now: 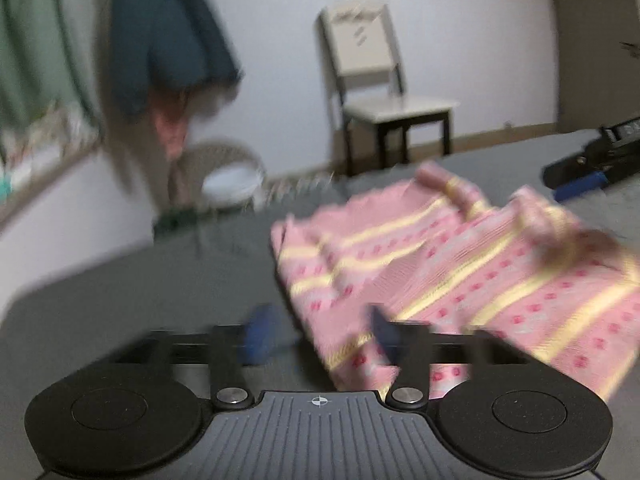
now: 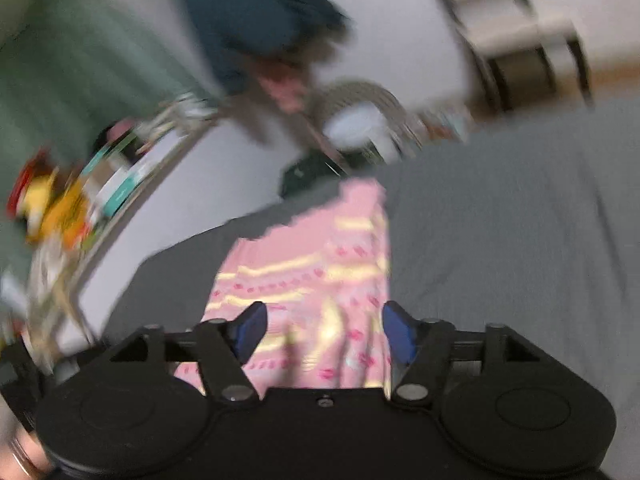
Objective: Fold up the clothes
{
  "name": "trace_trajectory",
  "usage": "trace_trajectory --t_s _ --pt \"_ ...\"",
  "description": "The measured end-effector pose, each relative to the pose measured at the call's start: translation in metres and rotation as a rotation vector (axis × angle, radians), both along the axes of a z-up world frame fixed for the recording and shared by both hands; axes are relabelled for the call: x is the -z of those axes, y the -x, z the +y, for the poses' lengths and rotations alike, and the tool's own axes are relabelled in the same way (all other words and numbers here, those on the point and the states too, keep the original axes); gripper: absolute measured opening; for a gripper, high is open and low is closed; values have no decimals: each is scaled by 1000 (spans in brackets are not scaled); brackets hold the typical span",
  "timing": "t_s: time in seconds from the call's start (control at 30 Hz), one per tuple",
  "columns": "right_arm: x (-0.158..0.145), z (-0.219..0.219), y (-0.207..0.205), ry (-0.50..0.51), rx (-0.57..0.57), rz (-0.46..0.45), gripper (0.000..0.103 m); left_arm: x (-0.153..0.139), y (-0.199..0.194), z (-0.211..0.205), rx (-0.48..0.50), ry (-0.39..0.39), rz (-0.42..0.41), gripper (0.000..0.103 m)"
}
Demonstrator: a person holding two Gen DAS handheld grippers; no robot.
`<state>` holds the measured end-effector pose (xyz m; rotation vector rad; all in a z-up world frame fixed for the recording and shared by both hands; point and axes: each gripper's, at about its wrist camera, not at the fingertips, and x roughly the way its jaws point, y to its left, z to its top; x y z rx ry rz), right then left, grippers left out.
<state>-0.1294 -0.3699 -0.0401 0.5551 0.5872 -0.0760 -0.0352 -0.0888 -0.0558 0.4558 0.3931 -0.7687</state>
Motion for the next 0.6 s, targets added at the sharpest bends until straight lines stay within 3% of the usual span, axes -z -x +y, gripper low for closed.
trace_trajectory --t_s 0.03,0.13,0.23,0.33,0.4,0.5,0.6 --pt "-13 17 3 116 -82 -31 69 -7 12 4 49 -2 -55 98" --pt "-33 84 14 483 -367 -107 83 -19 48 13 276 -111 -179 98" --pt "-19 156 29 809 -627 -118 84 -12 83 18 480 -273 -290 98" --pt "16 214 45 1114 -818 -57 83 -3 101 11 564 -375 -304 98" --pt "43 242 46 1328 -879 9 82 3 105 9 587 -410 -301 98" --pt "80 259 41 1577 -863 83 80 9 108 7 598 -452 -329 98" --pt "102 260 32 1718 -818 131 72 13 107 3 592 -471 -352 98"
